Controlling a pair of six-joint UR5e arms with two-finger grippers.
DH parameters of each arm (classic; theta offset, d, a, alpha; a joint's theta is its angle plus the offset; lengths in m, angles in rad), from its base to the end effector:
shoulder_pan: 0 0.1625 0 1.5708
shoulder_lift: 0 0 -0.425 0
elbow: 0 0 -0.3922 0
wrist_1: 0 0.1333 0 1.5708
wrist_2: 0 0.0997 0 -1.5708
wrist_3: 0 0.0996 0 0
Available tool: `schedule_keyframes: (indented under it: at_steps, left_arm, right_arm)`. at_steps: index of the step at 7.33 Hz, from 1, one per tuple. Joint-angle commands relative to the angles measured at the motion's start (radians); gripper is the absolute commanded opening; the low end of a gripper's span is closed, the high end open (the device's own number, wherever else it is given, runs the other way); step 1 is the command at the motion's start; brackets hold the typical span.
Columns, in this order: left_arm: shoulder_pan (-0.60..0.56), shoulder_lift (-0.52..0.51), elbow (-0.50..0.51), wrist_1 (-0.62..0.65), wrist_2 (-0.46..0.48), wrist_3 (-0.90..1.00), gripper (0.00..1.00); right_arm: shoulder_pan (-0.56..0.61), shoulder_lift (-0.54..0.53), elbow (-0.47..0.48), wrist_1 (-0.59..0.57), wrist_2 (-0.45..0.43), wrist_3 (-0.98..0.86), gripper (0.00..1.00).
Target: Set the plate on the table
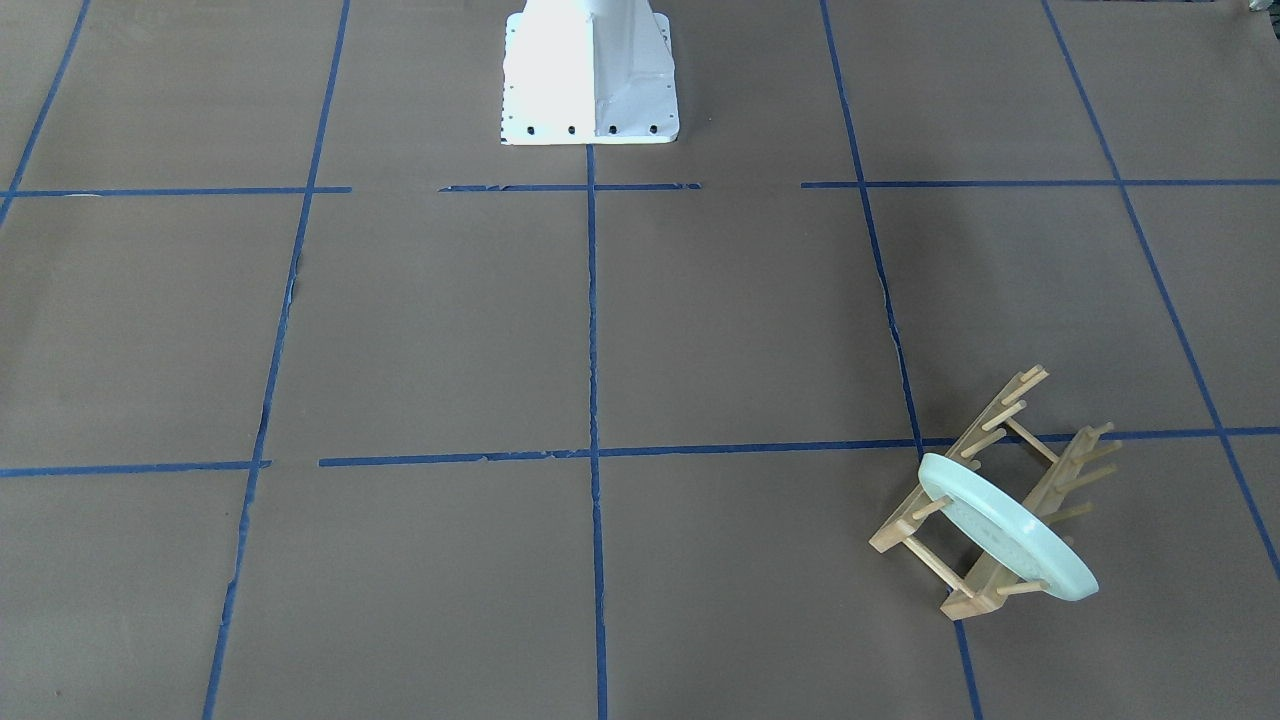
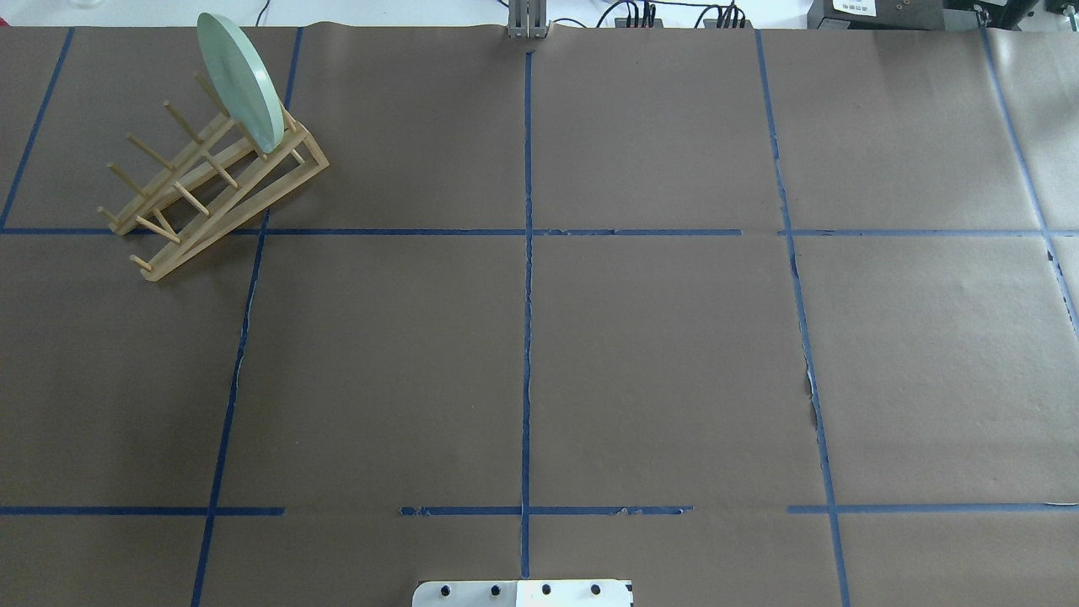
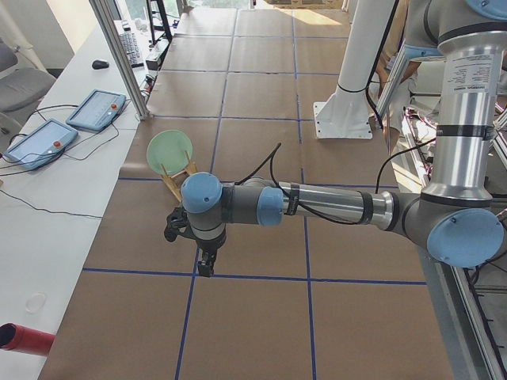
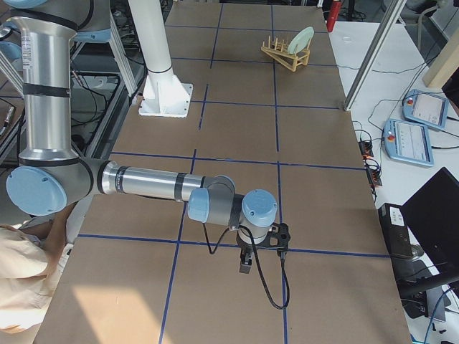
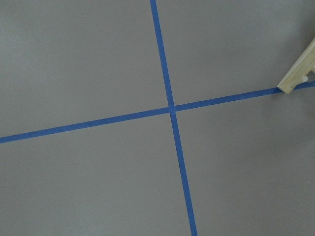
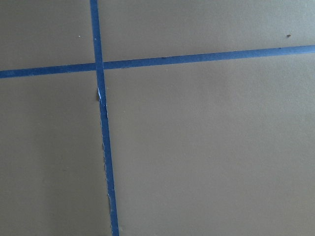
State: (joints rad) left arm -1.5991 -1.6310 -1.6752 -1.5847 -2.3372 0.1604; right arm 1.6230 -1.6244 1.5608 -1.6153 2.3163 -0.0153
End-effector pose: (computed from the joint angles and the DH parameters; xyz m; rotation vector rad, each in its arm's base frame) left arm -0.0790 -0.5213 0.5754 0.2413 0.7460 0.1937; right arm 0.0896 -0.4558 0.6953 -0.0779 -0.7479 0.0754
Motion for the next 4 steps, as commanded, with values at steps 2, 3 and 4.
schedule_keyframes:
  at_steps: [2,3,4]
  left_arm:
    - [0.001,-0.126,0.131,-0.301,0.003,-0.144,1.00]
    - [0.010,-0.150,0.165,-0.372,0.001,-0.265,1.00]
    - [0.090,-0.174,0.186,-0.435,-0.001,-0.292,1.00]
  right_arm:
    - [0.000,0.000,-0.001,0.000,0.000,0.000,1.00]
    - [0.000,0.000,-0.001,0.000,0.000,0.000,1.00]
    - [0.000,0.000,0.001,0.000,0.000,0.000,1.00]
